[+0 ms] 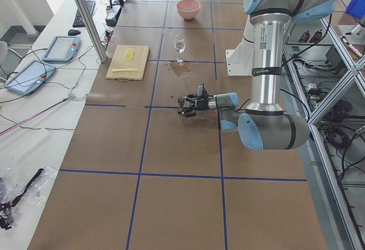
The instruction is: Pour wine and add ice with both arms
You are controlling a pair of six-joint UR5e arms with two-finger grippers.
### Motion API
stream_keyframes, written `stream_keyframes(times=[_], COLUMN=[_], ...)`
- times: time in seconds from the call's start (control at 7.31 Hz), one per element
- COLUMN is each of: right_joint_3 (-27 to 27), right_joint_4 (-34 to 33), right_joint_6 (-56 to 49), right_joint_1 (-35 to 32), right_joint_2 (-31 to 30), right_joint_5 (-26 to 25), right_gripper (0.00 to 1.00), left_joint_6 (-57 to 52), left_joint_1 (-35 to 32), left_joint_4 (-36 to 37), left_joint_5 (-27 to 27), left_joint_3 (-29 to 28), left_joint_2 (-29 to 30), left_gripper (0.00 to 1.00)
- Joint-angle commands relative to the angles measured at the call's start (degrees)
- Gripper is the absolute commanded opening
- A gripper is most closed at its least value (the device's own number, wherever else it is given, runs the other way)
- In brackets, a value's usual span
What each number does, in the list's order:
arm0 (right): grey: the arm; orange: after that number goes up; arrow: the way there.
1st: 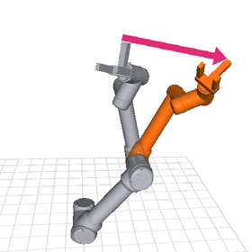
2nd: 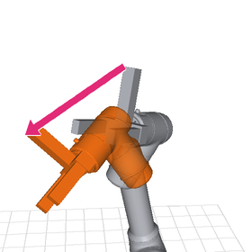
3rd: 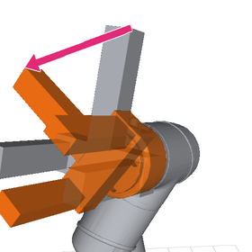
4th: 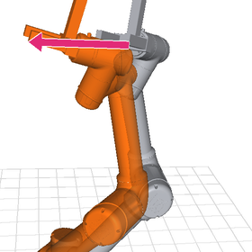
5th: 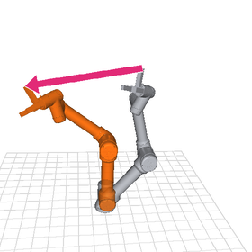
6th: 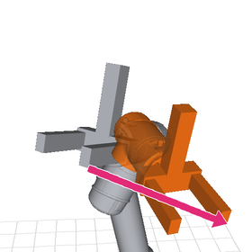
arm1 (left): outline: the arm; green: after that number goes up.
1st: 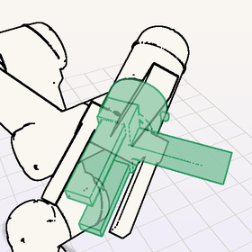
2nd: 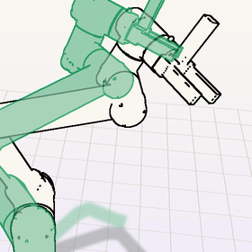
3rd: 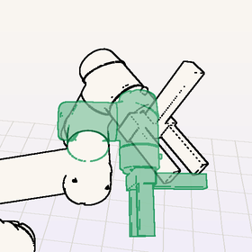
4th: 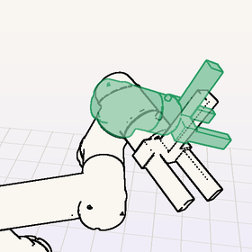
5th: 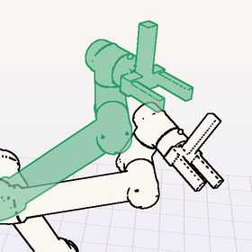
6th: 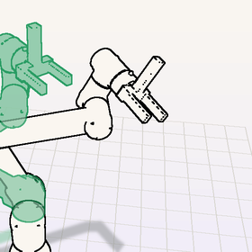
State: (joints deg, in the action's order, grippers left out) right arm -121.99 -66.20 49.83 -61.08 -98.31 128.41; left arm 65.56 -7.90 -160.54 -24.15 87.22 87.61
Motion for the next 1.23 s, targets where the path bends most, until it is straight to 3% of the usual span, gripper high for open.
stream_keyframes(times=[0.0,0.41,0.82,1.1], right_joint_3=[0.0,-0.09,-0.09,0.17], right_joint_4=[-0.07,-0.16,-0.24,-0.77], right_joint_6=[0.0,0.0,2.71,4.48], right_joint_1=[0.09,0.17,1.31,2.63], right_joint_2=[0.23,1.1,4.26,6.98], right_joint_5=[0.0,0.09,0.18,0.0], right_gripper=[0.0,0.0,0.0,0.0], left_joint_6=[-0.43,-0.43,0.27,0.27], left_joint_1=[-0.01,-0.1,0.16,0.25], left_joint_4=[0.23,0.23,0.32,0.84], left_joint_5=[-2.73,-9.75,-18.61,-26.17], left_joint_3=[0.31,8.28,9.62,18.45], left_joint_2=[-0.85,-7.78,-8.51,-16.01], left_gripper=[1.0,1.0,1.0,1.0])
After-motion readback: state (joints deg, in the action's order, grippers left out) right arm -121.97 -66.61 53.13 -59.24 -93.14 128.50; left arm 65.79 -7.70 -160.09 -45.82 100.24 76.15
